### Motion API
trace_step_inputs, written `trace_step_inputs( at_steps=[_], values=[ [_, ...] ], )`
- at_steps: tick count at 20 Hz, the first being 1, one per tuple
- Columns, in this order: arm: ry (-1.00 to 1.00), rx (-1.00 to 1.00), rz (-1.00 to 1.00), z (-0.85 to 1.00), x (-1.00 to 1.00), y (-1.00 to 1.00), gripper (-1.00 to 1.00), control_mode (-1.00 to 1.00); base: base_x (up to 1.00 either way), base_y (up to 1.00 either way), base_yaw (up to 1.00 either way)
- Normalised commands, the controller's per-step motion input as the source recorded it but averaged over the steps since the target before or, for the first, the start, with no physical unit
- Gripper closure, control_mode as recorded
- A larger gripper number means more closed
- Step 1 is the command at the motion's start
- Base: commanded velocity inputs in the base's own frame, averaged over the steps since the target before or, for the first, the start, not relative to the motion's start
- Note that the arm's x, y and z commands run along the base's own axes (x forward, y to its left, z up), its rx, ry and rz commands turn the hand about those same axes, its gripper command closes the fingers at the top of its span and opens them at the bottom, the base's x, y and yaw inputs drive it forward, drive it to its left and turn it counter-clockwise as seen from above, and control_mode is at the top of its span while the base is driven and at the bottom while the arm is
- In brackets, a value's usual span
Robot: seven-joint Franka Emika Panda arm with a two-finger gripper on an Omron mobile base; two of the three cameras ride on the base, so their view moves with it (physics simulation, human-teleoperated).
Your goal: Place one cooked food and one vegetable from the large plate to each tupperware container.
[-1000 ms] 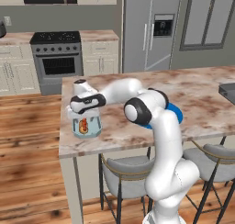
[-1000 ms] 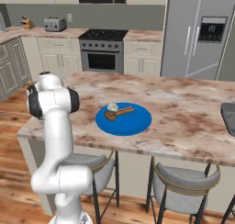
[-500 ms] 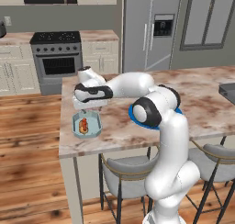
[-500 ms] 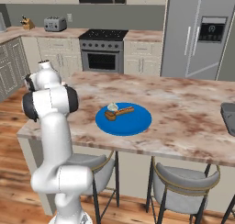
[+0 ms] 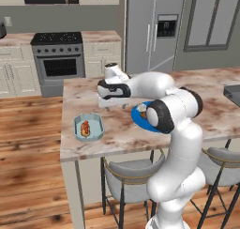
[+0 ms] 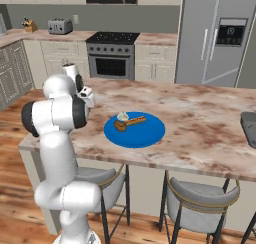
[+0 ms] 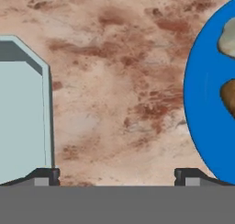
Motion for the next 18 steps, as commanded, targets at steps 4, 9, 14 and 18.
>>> trace_step_inputs(
  at_steps=[4, 9, 14, 18],
  values=[
    [0.00, 0.00, -0.02, 0.03, -0.33, -0.85, -1.00, -1.00, 0.00, 0.00, 0.00],
    [0.06, 0.00, 0.00, 0.32, -0.34, -0.68, -1.00, -1.00, 0.00, 0.00, 0.00],
    [0.15, -0.02, 0.07, 0.10, 0.03, -0.61, -1.00, -1.00, 0.00, 0.00, 0.00],
    [0.08, 0.07, 0.00, -0.06, 0.27, -0.92, -1.00, -1.00, 0.00, 0.00, 0.00]
  ],
)
